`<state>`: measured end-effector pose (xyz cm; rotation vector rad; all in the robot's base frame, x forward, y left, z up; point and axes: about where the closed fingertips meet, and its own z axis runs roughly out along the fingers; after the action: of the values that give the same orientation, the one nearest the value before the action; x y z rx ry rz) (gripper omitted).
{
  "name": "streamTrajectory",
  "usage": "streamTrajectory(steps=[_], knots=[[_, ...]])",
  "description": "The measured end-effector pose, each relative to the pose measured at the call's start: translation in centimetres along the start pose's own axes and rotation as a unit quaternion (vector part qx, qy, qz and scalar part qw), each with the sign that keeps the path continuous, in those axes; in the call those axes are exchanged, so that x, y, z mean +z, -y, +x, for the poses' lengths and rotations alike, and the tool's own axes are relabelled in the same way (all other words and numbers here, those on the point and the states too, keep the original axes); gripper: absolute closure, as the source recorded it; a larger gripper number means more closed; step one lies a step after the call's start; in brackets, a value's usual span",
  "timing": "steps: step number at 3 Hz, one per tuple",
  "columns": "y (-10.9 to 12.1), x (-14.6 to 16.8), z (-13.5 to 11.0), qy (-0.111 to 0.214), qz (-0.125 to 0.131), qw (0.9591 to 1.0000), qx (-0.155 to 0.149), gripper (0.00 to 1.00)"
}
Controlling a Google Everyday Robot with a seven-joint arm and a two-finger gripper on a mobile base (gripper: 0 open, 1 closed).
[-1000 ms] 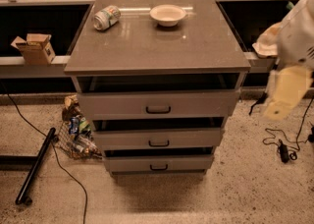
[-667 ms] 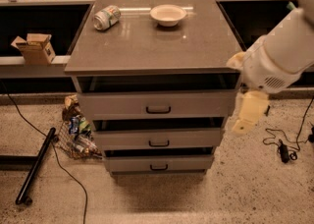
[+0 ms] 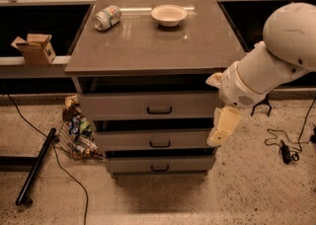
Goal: Open bottom drawer
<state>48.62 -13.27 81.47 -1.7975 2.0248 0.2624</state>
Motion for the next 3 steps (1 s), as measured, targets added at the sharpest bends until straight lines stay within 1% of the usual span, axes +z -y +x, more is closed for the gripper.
streamTrajectory(steps=[1, 2, 3], knots=[[-0.4, 5.5, 1.8, -0.003, -0.028, 0.9996, -0.009, 0.0], [-1.2, 12.9, 4.5, 0.013, -0.061, 0.998, -0.01, 0.0], [-2.5, 21.0, 6.5, 0.05, -0.094, 0.9943, -0.002, 0.0]])
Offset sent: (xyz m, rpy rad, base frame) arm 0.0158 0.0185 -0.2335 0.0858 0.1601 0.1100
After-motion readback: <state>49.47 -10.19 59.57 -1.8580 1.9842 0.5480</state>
